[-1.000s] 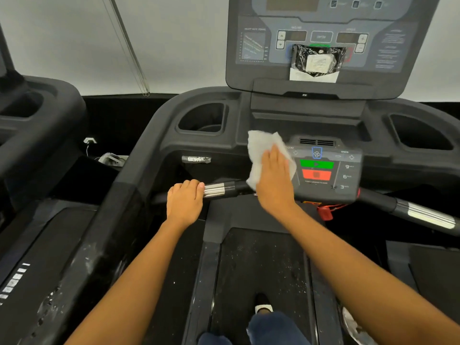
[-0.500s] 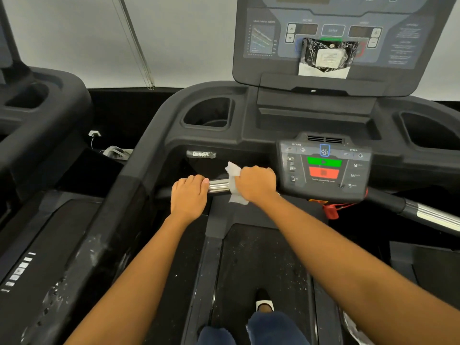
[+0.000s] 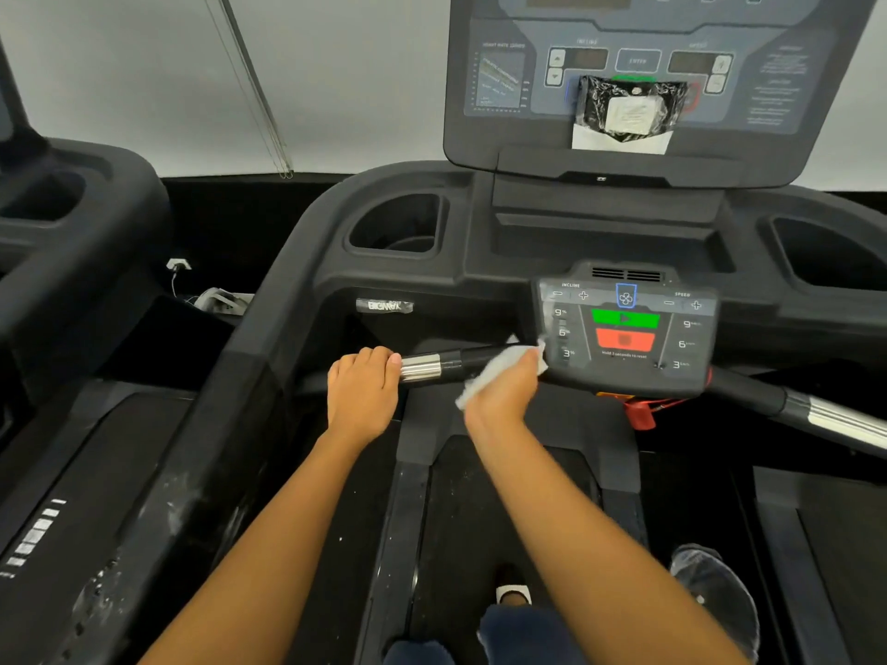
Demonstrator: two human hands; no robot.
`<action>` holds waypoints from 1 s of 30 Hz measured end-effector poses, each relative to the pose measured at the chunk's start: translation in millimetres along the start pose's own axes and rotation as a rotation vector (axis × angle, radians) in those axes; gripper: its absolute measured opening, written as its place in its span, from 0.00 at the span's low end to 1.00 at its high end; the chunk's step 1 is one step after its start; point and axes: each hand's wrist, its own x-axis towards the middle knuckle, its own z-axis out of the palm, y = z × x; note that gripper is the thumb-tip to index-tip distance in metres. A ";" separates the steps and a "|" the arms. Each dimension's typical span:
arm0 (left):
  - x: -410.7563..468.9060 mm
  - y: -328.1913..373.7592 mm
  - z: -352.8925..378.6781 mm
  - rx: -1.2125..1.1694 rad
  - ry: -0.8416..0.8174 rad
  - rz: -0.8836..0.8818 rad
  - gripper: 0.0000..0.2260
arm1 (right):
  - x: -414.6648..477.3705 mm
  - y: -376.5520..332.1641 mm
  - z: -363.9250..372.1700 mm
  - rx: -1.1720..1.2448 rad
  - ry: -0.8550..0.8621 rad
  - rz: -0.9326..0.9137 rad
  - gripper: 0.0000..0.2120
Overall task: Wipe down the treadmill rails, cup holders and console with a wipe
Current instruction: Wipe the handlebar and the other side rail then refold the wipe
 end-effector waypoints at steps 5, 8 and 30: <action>-0.2 5.2 -4.4 -0.017 -0.011 -0.045 0.14 | -26.4 22.2 43.5 0.014 -0.017 0.093 0.20; 1.2 2.3 -7.6 -0.008 -0.038 -0.035 0.15 | -26.0 29.3 34.3 0.031 -0.104 0.181 0.11; 1.6 -9.6 -36.7 -0.633 -0.117 -0.199 0.18 | -48.9 0.7 19.8 -0.503 -0.316 -0.543 0.06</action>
